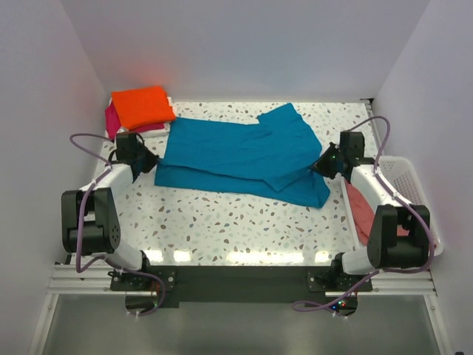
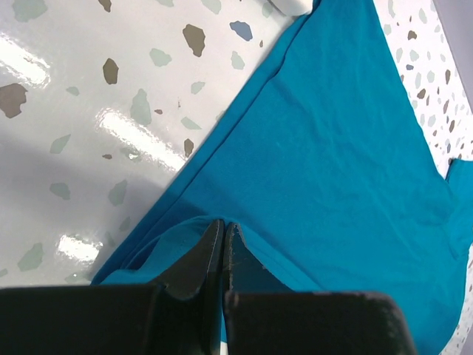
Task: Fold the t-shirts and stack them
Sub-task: Fold the tshirt
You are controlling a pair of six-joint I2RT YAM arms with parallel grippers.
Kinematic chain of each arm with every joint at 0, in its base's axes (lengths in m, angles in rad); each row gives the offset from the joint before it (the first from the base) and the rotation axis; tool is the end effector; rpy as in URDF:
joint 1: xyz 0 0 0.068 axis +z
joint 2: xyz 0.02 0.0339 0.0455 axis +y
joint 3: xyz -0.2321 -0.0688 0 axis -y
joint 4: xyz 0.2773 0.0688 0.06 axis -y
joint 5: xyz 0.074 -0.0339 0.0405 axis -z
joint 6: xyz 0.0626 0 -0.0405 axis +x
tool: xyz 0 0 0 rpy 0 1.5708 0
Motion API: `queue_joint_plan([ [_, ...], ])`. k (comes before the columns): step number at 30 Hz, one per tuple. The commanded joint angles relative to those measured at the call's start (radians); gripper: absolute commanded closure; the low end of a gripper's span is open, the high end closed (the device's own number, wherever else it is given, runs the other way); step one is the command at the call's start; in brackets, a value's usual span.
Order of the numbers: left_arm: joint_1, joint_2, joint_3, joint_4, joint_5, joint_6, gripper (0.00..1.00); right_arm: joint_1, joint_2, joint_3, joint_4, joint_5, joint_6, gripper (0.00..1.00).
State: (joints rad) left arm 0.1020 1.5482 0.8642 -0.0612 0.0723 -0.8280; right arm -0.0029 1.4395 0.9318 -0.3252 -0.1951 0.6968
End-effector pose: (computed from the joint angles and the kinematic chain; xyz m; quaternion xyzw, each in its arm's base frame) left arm 0.3664 0.0330 0.1243 -0.3975 0.8247 -0.1733 0.3630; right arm 0.3522 0.0111 0.1610 0.2852 0.8841 0.2075 0.3066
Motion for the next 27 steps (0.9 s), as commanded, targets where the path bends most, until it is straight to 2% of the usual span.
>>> queue_joint_plan([
  [1,-0.005,0.024,0.044,0.086,0.021,0.006,1.0,-0.031,-0.007,-0.024,0.061,-0.009,0.015,1.0],
  [19,-0.008,0.179,0.14,0.112,0.047,0.026,1.0,-0.08,0.081,-0.031,0.126,-0.058,0.033,1.0],
  [22,-0.008,0.211,0.183,0.106,0.061,0.036,0.91,-0.08,0.119,-0.019,0.14,-0.067,0.04,1.0],
  [23,-0.007,0.216,0.193,0.107,0.069,0.039,0.79,-0.08,0.127,-0.014,0.144,-0.07,0.043,1.0],
  [25,-0.007,0.217,0.228,0.09,0.069,0.049,0.66,-0.083,0.166,0.018,0.146,-0.075,0.043,0.74],
  [26,-0.005,0.211,0.246,0.084,0.055,0.056,0.52,-0.082,0.18,0.036,0.14,-0.075,0.038,0.64],
  [27,-0.007,0.192,0.252,0.075,0.047,0.061,0.47,-0.083,0.199,0.085,0.132,-0.075,0.027,0.46],
])
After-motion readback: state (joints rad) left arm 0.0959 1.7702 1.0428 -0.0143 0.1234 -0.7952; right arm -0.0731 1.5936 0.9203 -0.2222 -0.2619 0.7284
